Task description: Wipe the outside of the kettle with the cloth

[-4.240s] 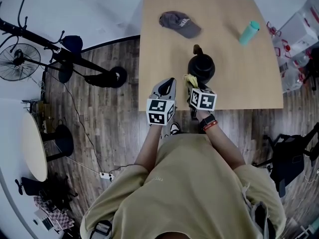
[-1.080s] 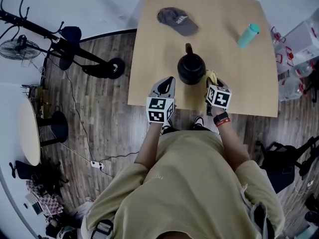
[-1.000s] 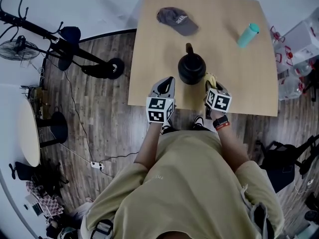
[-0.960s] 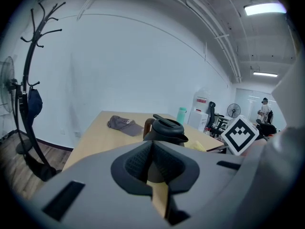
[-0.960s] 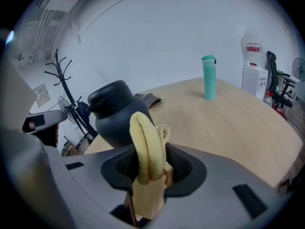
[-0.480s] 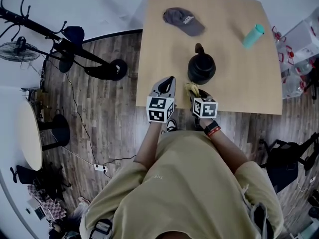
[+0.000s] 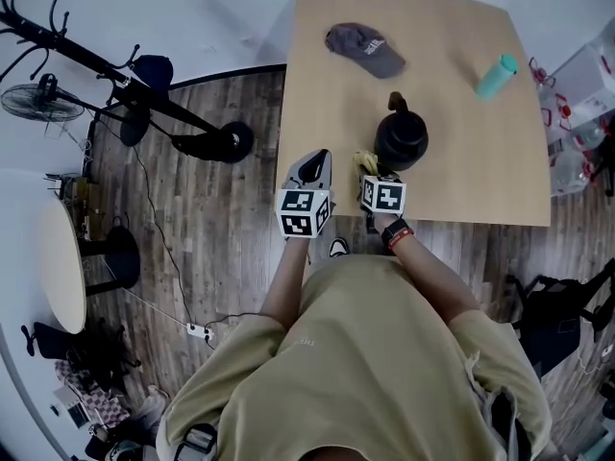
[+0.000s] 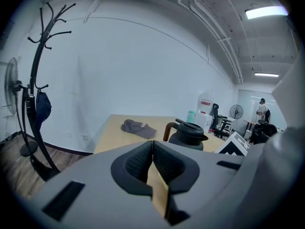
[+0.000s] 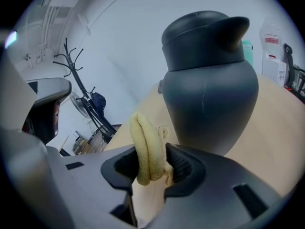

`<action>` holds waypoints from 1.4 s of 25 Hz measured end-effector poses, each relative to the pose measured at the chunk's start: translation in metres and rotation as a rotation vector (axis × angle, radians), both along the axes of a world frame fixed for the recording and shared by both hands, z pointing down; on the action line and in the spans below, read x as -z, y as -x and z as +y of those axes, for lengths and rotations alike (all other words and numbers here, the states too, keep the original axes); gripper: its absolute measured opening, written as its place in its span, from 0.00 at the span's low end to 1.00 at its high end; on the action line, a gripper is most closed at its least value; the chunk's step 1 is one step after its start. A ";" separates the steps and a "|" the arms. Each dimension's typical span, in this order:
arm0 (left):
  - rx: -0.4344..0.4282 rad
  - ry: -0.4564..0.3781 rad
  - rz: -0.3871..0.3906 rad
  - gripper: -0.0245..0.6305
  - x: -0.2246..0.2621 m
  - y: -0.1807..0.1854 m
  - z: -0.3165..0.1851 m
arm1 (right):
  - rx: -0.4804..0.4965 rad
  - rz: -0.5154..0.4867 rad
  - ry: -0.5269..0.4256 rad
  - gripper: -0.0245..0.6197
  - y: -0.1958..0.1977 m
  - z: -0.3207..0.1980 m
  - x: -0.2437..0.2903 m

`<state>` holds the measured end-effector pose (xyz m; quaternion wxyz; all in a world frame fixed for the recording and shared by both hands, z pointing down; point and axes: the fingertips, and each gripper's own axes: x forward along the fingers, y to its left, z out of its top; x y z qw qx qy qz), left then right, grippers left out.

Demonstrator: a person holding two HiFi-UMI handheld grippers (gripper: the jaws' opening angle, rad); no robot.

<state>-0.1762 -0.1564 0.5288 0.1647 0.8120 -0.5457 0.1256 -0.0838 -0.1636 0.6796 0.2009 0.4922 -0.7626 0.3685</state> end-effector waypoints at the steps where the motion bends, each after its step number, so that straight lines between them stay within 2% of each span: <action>1: 0.006 0.000 0.000 0.07 0.000 0.004 0.000 | -0.011 0.005 -0.002 0.27 -0.001 -0.003 -0.001; 6: 0.018 0.005 0.001 0.07 -0.002 0.010 -0.001 | -0.061 -0.001 0.003 0.27 -0.006 -0.015 -0.005; 10: -0.004 0.011 -0.002 0.07 -0.004 0.001 -0.002 | -0.095 -0.001 0.025 0.27 -0.013 -0.015 -0.004; 15: -0.035 0.013 -0.004 0.07 -0.007 -0.017 -0.001 | -0.120 -0.049 0.046 0.27 -0.019 -0.013 -0.005; 26: -0.058 0.026 0.000 0.07 -0.012 -0.047 0.000 | -0.146 -0.153 0.096 0.27 -0.035 -0.003 0.000; 35: -0.062 0.035 0.007 0.07 -0.018 -0.069 0.001 | -0.127 -0.173 0.119 0.27 -0.057 0.009 -0.006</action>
